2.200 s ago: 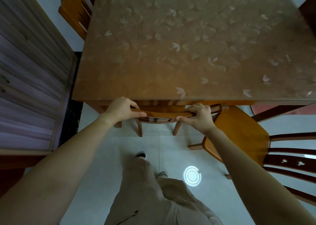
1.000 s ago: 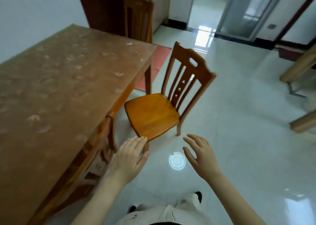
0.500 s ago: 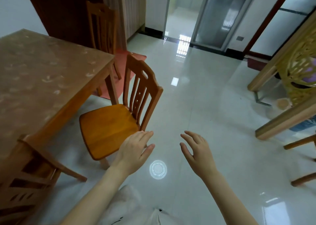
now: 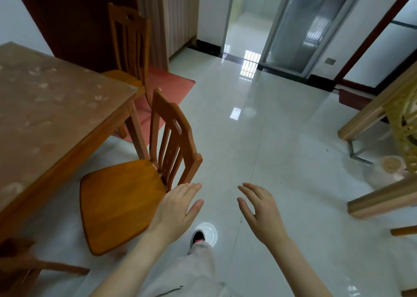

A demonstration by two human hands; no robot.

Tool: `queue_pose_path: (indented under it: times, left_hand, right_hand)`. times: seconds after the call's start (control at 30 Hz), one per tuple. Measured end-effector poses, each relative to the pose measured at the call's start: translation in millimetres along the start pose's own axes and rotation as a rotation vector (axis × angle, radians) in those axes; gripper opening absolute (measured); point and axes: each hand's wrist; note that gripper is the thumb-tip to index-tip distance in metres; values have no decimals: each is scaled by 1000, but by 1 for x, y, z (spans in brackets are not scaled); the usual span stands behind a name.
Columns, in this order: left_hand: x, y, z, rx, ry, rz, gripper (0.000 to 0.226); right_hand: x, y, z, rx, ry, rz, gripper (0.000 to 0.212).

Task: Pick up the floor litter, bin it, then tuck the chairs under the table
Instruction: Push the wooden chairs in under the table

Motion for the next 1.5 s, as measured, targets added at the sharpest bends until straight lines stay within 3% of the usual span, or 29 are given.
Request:
queue_pose_path:
  times: [0.13,0.37,0.63,0.87,1.03,1.17,1.33,1.5]
  left_hand:
    - [11,24,80,-109,-21,5,66]
    - [55,63,161,-228,224,-82,57]
    - [82,49,203,-291,524,-263,61]
    - [97,25,246,-385,765,-332,61]
    - [81,5,283,-334,932,-320,56]
    - [56,-8,308,-558,1085,-306,51]
    - [43,-29,320,-729,1248,-204,47]
    - [26,-49,313,-855,1370,-243,62]
  right_hand:
    - [-14,1,91,38,67,-6,43]
    - [14,-8,238,194,274,-10,50]
    - [37,-71,386,492,736,-68,43]
    - [58,-149,505,779,1158,-101,61]
    - [72,-203,563,968,1552,-59,60]
    - [82,-229,587,1062,1751,-27,61]
    - [93,-237,591,1067,1824,87,50]
    - [82,-245,586,1053,1803,92,61]
Point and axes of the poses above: each hand's wrist, its own z-axis towards the middle knuckle, its own y-axis out of the back of the hand, x = y × z, and after that the axes turned 5 degrees about -z, right-handed
